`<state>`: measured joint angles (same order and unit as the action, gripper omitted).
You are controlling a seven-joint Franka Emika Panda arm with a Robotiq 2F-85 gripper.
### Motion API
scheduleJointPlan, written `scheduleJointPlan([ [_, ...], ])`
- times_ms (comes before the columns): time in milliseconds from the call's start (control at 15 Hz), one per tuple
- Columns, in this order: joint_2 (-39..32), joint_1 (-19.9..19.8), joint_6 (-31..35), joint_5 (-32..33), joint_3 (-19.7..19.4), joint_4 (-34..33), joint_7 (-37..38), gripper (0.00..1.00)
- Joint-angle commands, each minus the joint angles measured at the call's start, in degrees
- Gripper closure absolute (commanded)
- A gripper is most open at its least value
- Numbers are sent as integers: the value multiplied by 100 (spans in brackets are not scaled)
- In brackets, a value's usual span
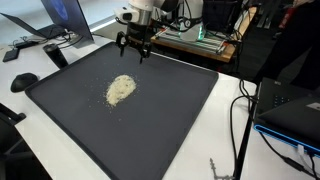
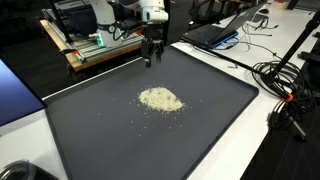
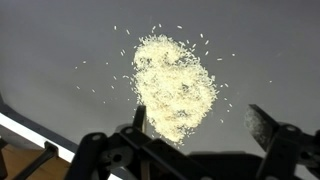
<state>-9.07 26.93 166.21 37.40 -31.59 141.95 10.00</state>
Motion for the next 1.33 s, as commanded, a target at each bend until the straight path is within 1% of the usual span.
scheduleJointPlan([
  [0,-6,493,-670,803,-88,-224,644,0],
  [200,-38,771,-1124,1291,-47,-370,941,0],
  [400,-114,1010,-1705,1519,44,-530,991,0],
  [467,-74,95,-2037,1761,1087,-632,1101,0],
  [533,-114,-16,-2241,1808,1326,-698,1067,0],
  [600,-179,-244,-2478,1857,1704,-798,1061,0],
  [733,-305,-598,-2829,1858,2297,-997,943,0],
  [867,-466,-833,-3123,1810,2722,-1244,844,0],
  [1000,-655,-988,-3386,1732,3021,-1535,719,0],
  [1267,-1118,-1181,-3780,1604,3349,-2227,439,0],
])
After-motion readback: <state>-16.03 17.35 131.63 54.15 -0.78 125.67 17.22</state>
